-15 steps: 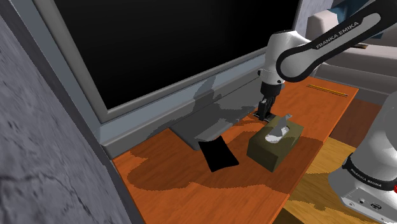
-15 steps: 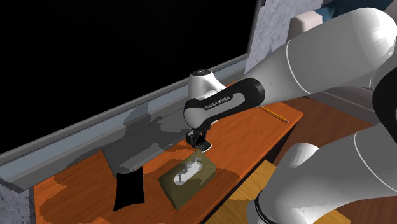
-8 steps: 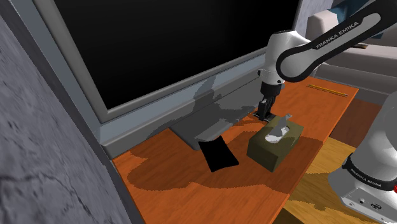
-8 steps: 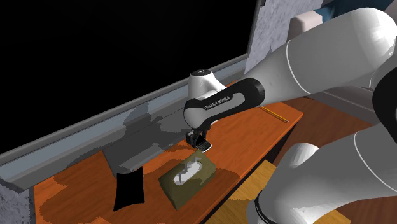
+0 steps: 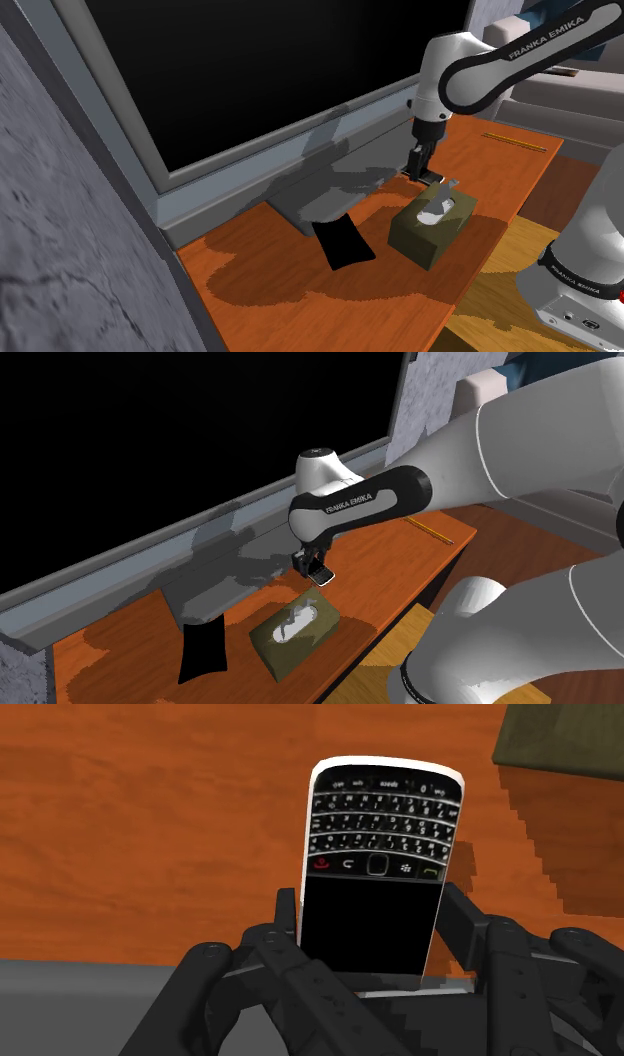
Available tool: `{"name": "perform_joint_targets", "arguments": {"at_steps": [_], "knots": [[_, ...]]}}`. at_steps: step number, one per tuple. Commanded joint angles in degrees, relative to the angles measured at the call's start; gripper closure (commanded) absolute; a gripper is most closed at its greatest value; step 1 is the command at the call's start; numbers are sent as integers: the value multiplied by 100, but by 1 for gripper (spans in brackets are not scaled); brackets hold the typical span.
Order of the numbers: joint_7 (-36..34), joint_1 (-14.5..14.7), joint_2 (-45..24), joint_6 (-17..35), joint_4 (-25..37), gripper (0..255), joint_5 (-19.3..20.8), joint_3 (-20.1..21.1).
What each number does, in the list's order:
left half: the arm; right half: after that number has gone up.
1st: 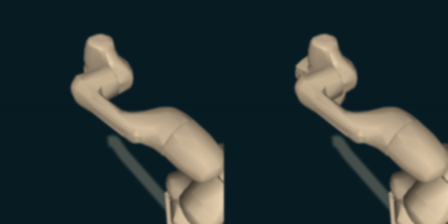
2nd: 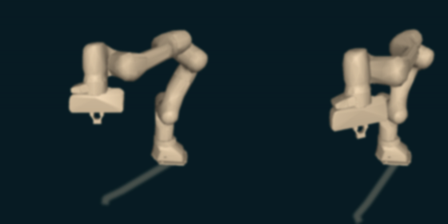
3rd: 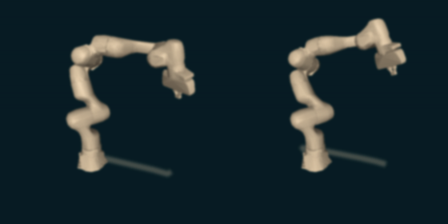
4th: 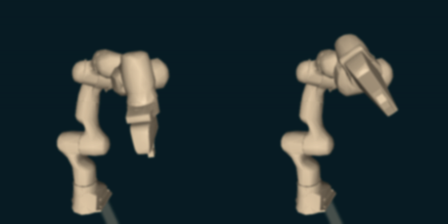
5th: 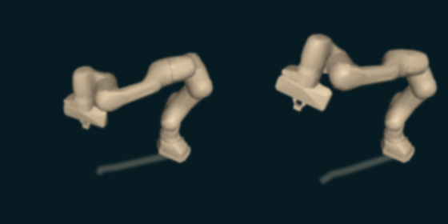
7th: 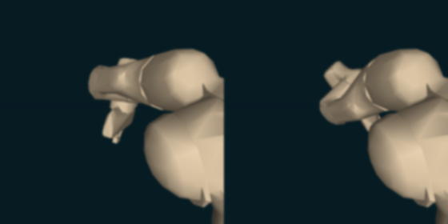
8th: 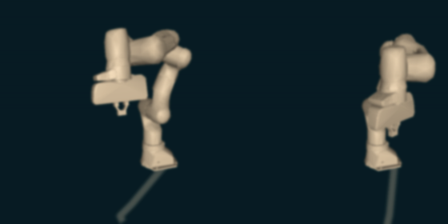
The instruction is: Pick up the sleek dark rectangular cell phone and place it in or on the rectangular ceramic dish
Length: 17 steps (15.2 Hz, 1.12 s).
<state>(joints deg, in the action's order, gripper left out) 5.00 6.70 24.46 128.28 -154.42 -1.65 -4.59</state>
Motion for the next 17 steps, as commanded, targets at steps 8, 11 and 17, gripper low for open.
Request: {"name": "perform_joint_targets", "arguments": {"at_steps": [8, 11, 17], "knots": [[-72, -10, 408, -848, 439, 255, 28, 38], [-88, -13, 511, -1113, 602, 255, 34, 46], [-114, -16, 654, -1566, 913, 255, 41, 59]]}}
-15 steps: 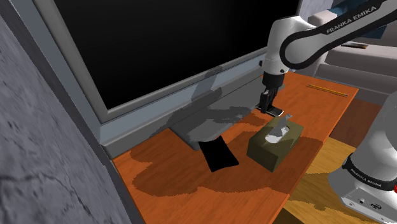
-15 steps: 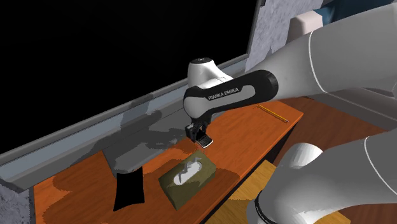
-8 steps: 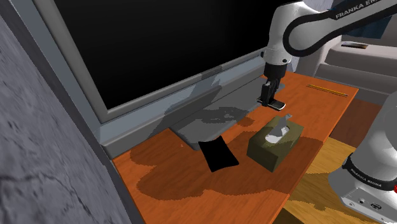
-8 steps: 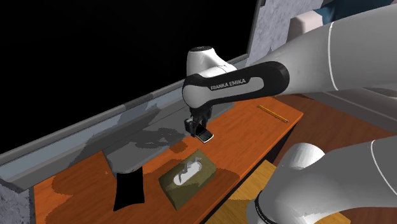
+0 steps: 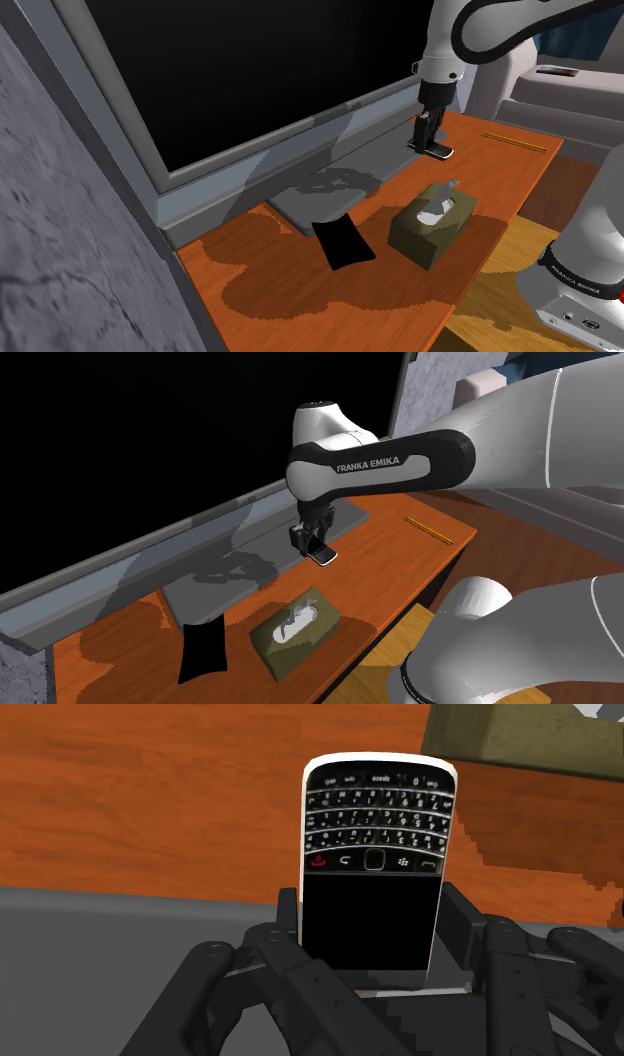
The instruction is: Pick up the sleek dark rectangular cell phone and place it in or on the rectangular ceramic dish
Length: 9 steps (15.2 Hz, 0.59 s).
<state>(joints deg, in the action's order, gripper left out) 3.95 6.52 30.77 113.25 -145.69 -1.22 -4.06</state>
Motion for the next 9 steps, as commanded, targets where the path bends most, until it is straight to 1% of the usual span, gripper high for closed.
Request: {"name": "perform_joint_targets", "arguments": {"at_steps": [1, 9], "knots": [[-149, 77, -3, -50, 57, 255, -71, 118], [-1252, 614, -453, 91, 439, 255, -549, 991]]}}
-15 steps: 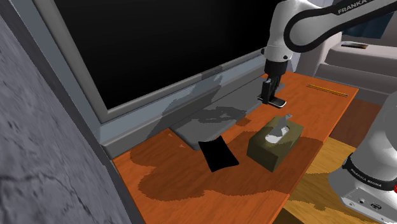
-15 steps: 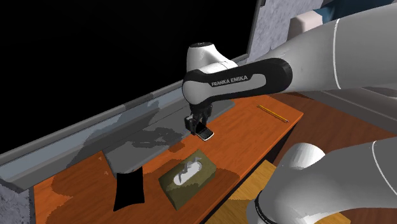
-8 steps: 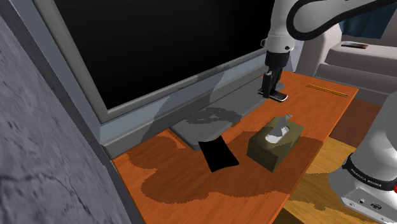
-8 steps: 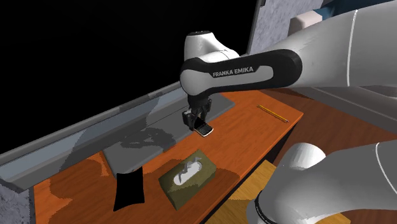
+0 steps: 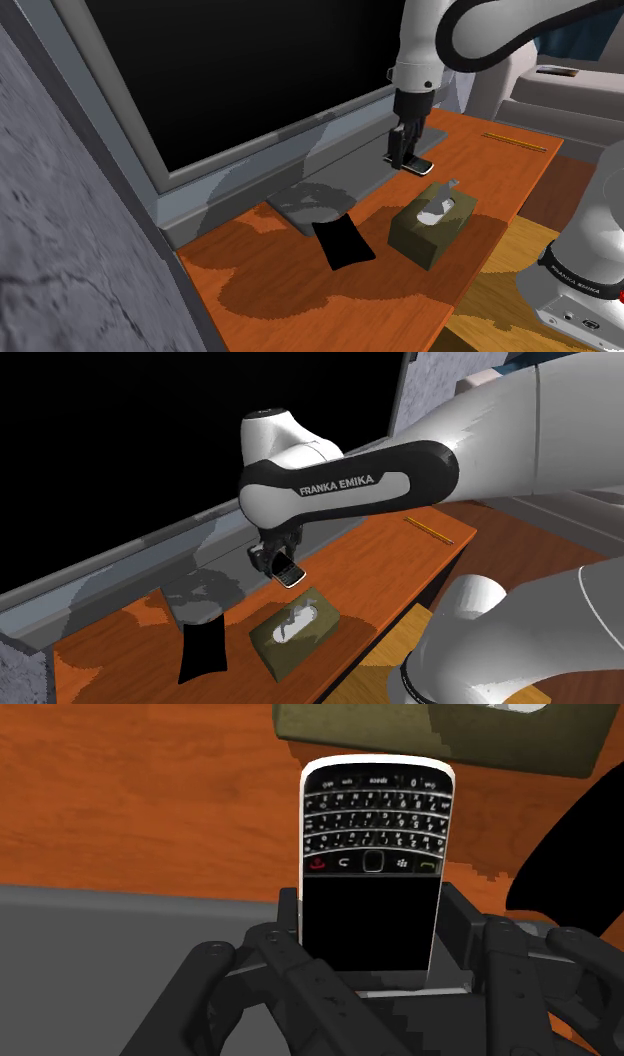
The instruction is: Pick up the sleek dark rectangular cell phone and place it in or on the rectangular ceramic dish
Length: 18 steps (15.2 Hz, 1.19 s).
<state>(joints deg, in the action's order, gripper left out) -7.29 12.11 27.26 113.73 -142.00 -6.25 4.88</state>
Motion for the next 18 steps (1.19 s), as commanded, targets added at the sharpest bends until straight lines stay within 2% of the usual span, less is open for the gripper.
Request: {"name": "perform_joint_targets", "arguments": {"at_steps": [1, 8, 15, 18], "knots": [[-265, 113, -187, 62, 148, 255, -91, 203], [-1231, 451, -935, 180, 868, 255, -251, 907], [-2315, 740, -1990, 210, 1964, 255, -63, 1568], [-2318, 749, -2066, 442, 1804, 255, -49, 1579]]}}
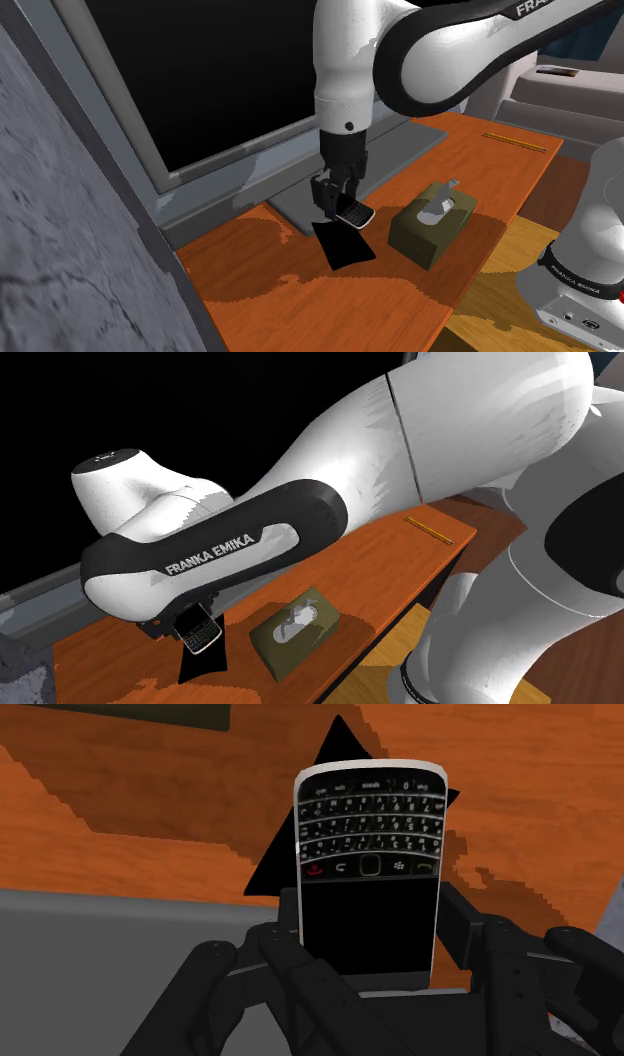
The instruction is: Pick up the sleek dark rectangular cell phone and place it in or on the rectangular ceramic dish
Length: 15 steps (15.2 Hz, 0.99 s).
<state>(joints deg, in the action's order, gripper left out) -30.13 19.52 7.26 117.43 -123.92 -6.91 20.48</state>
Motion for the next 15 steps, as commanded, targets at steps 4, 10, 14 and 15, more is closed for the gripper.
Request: {"name": "perform_joint_targets", "arguments": {"at_steps": [4, 10, 14, 15], "knots": [[-43, 12, -184, 382, -201, 255, 44, 37], [-71, 19, -402, 850, -461, 255, 102, 63], [-80, 21, -458, 957, -514, 255, 119, 68], [-80, 21, -458, 957, -514, 255, 119, 68]]}}
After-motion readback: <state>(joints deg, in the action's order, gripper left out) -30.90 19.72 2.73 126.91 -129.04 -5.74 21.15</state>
